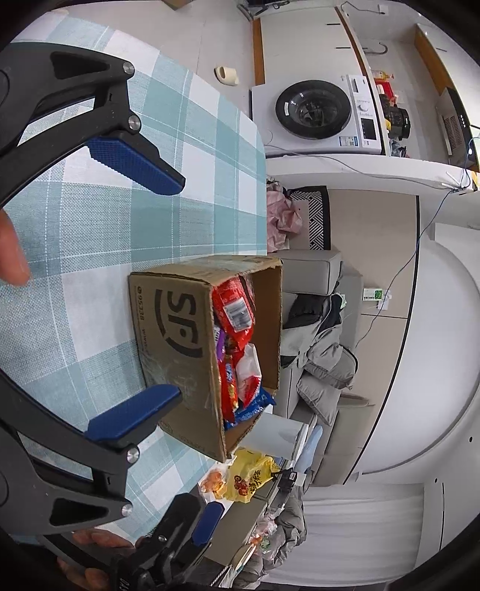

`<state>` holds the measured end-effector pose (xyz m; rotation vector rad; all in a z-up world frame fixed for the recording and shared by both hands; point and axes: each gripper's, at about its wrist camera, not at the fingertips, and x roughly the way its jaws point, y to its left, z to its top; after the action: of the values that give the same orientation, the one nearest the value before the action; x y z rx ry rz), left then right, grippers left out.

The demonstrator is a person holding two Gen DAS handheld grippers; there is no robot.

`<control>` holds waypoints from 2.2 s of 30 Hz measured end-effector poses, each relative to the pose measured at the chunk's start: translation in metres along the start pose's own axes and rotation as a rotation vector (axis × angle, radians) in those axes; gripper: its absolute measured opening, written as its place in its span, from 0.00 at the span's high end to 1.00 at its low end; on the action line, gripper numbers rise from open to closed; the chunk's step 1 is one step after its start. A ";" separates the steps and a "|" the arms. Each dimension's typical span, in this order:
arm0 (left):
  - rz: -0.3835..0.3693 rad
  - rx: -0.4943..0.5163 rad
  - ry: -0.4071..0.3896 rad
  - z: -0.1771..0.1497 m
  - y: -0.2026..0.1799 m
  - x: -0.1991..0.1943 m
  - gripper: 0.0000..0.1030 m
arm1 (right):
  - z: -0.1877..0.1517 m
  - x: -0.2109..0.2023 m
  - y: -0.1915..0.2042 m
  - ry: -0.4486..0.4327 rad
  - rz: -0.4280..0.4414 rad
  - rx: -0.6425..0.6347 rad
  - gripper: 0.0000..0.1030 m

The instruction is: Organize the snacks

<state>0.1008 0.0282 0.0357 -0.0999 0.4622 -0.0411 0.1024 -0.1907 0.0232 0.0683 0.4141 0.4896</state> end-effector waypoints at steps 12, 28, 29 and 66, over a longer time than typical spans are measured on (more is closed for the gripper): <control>-0.003 -0.011 -0.021 -0.020 0.010 -0.002 0.01 | -0.009 -0.002 -0.001 -0.039 -0.020 -0.017 0.00; 0.006 -0.022 -0.015 -0.027 0.015 -0.005 0.01 | -0.011 -0.004 -0.001 -0.052 -0.017 -0.021 0.00; 0.005 -0.021 -0.015 -0.028 0.016 -0.005 0.01 | -0.011 -0.004 -0.001 -0.052 -0.017 -0.020 0.00; -0.001 -0.021 -0.012 -0.020 0.010 0.001 0.01 | -0.010 -0.004 -0.003 -0.054 -0.013 -0.029 0.00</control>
<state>0.0929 0.0364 0.0168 -0.1209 0.4507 -0.0361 0.0967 -0.1956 0.0147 0.0504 0.3547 0.4797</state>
